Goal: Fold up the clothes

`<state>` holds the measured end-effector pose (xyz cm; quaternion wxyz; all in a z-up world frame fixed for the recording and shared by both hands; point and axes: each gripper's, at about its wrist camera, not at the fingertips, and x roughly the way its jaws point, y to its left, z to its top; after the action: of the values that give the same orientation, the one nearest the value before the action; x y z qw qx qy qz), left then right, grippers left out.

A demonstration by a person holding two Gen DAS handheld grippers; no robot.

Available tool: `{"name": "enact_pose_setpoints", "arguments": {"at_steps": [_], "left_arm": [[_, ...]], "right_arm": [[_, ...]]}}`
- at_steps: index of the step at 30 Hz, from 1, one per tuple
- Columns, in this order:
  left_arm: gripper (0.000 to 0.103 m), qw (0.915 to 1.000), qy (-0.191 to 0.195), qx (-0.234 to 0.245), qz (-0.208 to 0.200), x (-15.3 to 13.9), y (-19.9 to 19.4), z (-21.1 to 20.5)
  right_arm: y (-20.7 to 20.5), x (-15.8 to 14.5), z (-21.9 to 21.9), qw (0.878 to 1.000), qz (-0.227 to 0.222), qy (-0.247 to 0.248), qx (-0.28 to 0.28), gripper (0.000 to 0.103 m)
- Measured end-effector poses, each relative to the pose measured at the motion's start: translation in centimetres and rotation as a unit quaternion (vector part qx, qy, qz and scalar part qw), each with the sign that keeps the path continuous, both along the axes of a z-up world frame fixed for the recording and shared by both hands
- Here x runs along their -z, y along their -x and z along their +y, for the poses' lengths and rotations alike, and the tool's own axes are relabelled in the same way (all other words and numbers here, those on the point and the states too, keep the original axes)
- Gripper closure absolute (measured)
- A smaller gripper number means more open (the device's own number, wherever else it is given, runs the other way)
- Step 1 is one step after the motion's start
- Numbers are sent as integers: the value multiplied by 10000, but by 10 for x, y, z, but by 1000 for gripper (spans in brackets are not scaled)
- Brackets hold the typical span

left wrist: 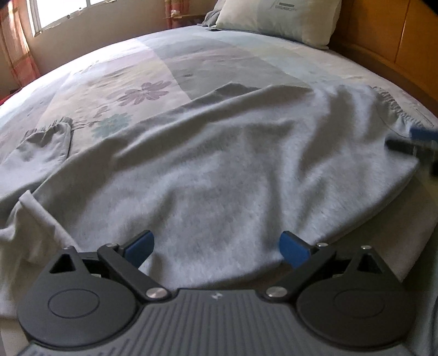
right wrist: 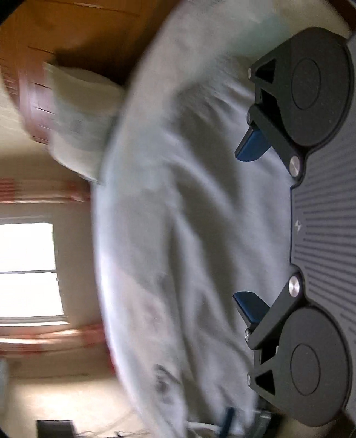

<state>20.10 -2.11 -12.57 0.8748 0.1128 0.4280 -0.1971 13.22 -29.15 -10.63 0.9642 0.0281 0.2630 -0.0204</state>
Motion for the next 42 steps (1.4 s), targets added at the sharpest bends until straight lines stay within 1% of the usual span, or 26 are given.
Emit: {"name": "enact_pose_setpoints", "arguments": {"at_steps": [2, 3, 5, 6, 7, 8, 10, 15, 18, 19, 21, 23, 25, 26, 28, 29, 32, 34, 36, 38, 41, 42], "left_arm": [[3, 9997, 183, -150, 97, 4, -5, 4], [3, 9995, 222, -181, 108, 4, -5, 6], [3, 9993, 259, -227, 136, 4, -6, 10], [2, 9992, 280, -256, 154, 5, -7, 12], [2, 9990, 301, -285, 172, 5, -7, 15], [1, 9988, 318, -309, 182, 5, -8, 17], [1, 9987, 331, -343, 182, 6, -9, 18], [1, 9983, 284, -451, 253, 1, -12, 13], [1, 9972, 568, -445, 188, -9, -14, 13], [1, 9969, 643, -437, 128, -12, -17, 12], [1, 9967, 667, -455, 75, -16, -23, 7], [1, 9967, 650, -474, 101, -14, -31, 3], [1, 9961, 560, -584, 341, -4, -40, 2], [1, 9958, 491, -648, 416, 1, -43, 2], [1, 9967, 426, -615, 323, 3, -41, 2], [1, 9969, 446, -576, 293, 2, -39, 3], [1, 9953, 700, -583, 338, -1, -36, 14], [1, 9939, 799, -699, 295, -3, -36, 24], [1, 9915, 914, -866, 316, 0, -38, 35], [1, 9889, 1065, -967, 361, 3, -38, 45], [1, 9885, 1131, -920, 401, 1, -34, 48], [1, 9882, 1169, -903, 400, -1, -33, 49]], "right_arm": [[-15, 4, -13, 9998, 116, 106, 124, 0], [-22, 11, -22, 9991, 280, 171, 264, 0], [-29, 30, -44, 9960, 772, 92, 451, 0], [-24, 36, -51, 9967, 731, 5, 340, 0], [-14, 39, -53, 9984, 518, -6, 212, 0], [-8, 40, -52, 9989, 436, 17, 168, 0], [-5, 40, -48, 9989, 413, 84, 190, 0], [-7, 44, -46, 9988, 359, 65, 329, 0], [-5, 46, -47, 9989, 268, 47, 375, 0], [-6, 46, -47, 9988, 275, 50, 392, 0], [-9, 44, -46, 9985, 348, 70, 424, 0], [-16, 36, -44, 9970, 613, 81, 461, 0], [-23, 25, -45, 9950, 861, -52, 506, 0], [-25, 19, -47, 9945, 889, -189, 521, 0], [-26, 3, -49, 9946, 694, -654, 413, 0], [-29, -3, -47, 9947, 590, -766, 361, 0], [-47, -16, -32, 9967, 357, -724, 85, 0], [-66, -16, -17, 9968, 388, -684, -105, 0], [-88, -8, 0, 9958, 542, -678, -297, 0], [-102, 8, 15, 9931, 830, -691, -463, 0], [-108, 38, 35, 9908, 1143, -335, -639, 0], [-105, 42, 38, 9912, 1112, -255, -678, 0]]}}
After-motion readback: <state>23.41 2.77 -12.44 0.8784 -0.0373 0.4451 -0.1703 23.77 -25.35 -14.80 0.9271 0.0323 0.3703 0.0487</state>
